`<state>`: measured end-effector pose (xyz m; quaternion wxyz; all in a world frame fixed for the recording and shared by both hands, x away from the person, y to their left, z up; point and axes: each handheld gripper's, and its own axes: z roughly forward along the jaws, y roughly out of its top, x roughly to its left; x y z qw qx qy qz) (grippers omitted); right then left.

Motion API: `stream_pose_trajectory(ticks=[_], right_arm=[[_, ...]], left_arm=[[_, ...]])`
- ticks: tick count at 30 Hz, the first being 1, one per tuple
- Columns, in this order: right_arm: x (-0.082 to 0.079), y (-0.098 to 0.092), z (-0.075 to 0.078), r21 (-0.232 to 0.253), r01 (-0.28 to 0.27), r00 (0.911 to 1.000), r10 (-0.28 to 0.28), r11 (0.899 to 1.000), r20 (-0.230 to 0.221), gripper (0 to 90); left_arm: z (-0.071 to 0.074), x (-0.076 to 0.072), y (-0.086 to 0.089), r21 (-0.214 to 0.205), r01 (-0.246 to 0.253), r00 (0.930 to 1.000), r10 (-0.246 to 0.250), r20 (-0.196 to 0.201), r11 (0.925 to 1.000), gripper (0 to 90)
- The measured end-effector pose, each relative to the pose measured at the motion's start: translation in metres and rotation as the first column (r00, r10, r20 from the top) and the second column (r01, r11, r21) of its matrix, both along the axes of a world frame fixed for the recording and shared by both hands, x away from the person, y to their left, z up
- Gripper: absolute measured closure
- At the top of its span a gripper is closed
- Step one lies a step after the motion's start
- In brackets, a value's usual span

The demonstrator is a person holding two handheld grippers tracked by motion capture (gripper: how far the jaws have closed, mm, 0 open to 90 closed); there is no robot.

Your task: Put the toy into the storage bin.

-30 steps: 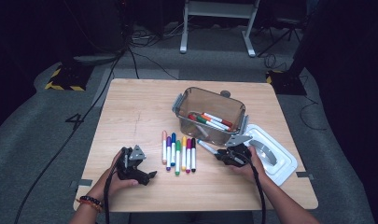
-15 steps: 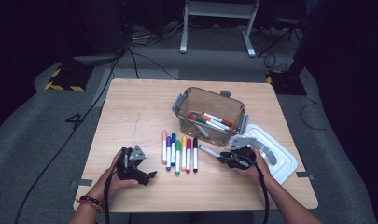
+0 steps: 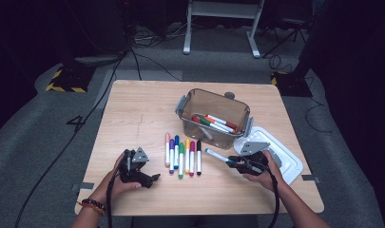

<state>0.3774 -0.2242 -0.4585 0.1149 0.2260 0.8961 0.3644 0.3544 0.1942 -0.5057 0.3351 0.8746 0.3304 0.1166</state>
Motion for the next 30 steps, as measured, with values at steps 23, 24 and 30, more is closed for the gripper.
stream_pose_trajectory(ticks=[23,24,30], right_arm=[[-0.025,0.006,0.074,0.072,-0.135,0.9834,0.125,0.988,0.131,74.0],[-0.025,0.006,0.079,0.076,-0.141,0.9821,0.130,0.987,0.137,73.9],[-0.016,0.006,0.101,0.075,-0.140,0.9763,0.124,0.987,0.177,73.9]], left_arm=[[0.000,0.000,0.000,0.001,-0.001,1.0000,0.001,0.001,1.0000,0.5],[0.000,0.000,0.000,0.001,-0.001,1.0000,0.001,0.001,1.0000,0.4],[0.000,0.000,0.000,0.001,-0.001,1.0000,0.001,0.001,1.0000,0.5]])
